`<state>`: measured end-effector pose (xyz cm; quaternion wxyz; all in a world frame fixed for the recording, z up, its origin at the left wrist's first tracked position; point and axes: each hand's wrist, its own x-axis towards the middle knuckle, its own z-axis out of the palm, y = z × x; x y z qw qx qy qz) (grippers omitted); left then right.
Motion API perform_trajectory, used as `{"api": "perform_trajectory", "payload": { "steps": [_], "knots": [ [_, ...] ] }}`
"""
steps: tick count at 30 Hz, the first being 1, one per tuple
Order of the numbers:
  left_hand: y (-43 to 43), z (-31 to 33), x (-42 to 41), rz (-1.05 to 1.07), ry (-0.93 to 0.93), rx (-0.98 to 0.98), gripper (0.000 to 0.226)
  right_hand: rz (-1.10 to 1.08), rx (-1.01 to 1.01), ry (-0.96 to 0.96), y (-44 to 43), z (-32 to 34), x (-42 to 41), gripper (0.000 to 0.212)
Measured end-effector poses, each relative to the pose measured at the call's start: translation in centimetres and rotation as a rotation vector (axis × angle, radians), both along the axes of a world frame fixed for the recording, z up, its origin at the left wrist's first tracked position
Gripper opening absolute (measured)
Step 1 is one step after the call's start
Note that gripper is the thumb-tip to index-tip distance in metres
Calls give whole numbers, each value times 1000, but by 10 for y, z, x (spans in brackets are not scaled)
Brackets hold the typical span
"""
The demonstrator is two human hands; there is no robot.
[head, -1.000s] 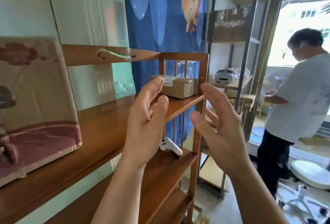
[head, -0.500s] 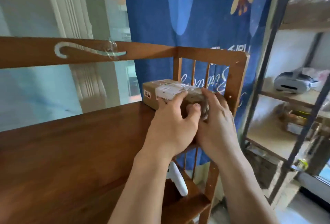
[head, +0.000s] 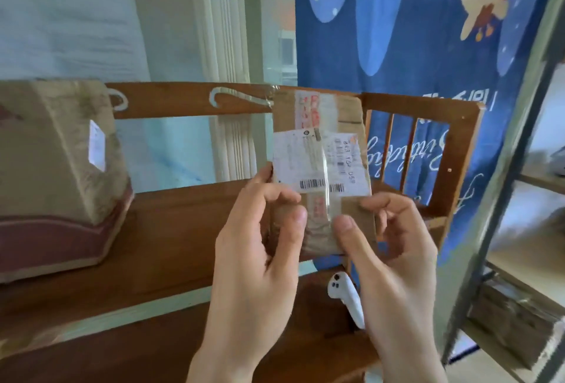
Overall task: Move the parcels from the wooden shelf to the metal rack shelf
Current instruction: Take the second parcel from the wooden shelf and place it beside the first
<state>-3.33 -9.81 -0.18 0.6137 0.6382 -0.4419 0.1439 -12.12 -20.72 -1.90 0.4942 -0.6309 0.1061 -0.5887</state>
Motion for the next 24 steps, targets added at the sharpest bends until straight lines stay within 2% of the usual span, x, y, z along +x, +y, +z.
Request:
{"api": "perform_trajectory", "payload": {
  "steps": [3,6,10,15,20,21,24],
  "knots": [
    [53,-16,-5,15,38,-68,15,90,49,-56,51,-11,-2,36],
    [113,-27,-14,11,87,-155,32,191,93,-96,105,-20,-7,57],
    [195,-32,-30,-6,99,-217,51,316,89,-87,182,-25,-22,60],
    [301,-52,-45,-86,288,-290,67,397,6,4,288,-41,-38,72],
    [386,-45,-51,-151,464,-389,104,584,39,67,327,-30,-43,70],
    [401,-42,-51,-118,483,-437,103,612,65,64,332,-24,-42,67],
    [442,-42,-46,-9,517,-548,78,651,188,-20,347,-8,-33,60]
  ]
}}
